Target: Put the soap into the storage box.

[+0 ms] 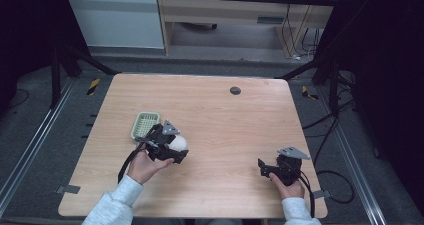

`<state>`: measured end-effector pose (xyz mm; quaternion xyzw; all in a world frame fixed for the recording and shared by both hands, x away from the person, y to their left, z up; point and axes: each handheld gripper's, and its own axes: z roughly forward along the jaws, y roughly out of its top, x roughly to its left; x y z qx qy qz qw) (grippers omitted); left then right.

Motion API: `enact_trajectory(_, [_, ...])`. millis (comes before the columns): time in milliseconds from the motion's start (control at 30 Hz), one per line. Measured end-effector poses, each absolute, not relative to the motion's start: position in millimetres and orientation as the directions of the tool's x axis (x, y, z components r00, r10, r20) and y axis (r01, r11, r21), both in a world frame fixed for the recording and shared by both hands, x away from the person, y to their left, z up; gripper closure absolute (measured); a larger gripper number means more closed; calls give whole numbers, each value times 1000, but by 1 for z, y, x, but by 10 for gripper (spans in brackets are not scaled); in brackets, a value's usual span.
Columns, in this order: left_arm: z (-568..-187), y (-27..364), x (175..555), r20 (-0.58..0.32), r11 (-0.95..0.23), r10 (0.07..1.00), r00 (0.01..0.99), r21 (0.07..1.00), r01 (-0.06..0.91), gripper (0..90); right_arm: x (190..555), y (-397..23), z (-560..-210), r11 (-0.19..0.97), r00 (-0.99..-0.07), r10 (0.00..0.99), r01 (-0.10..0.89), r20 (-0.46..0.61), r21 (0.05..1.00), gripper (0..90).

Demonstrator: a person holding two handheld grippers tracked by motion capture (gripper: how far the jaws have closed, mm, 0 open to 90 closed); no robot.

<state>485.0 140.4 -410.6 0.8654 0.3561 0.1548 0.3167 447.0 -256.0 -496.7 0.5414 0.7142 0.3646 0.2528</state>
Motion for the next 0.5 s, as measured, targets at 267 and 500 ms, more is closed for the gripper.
enact_trajectory(267, [-407, 158, 491, 47, -524, 742, 668, 663, 535, 234, 447, -256, -497, 148, -287, 957, 589, 35, 794, 47])
enact_trajectory(500, [-407, 173, 496, 44, -500, 769, 637, 662, 558, 234, 447, -256, -497, 144, -284, 958, 592, 38, 793, 47])
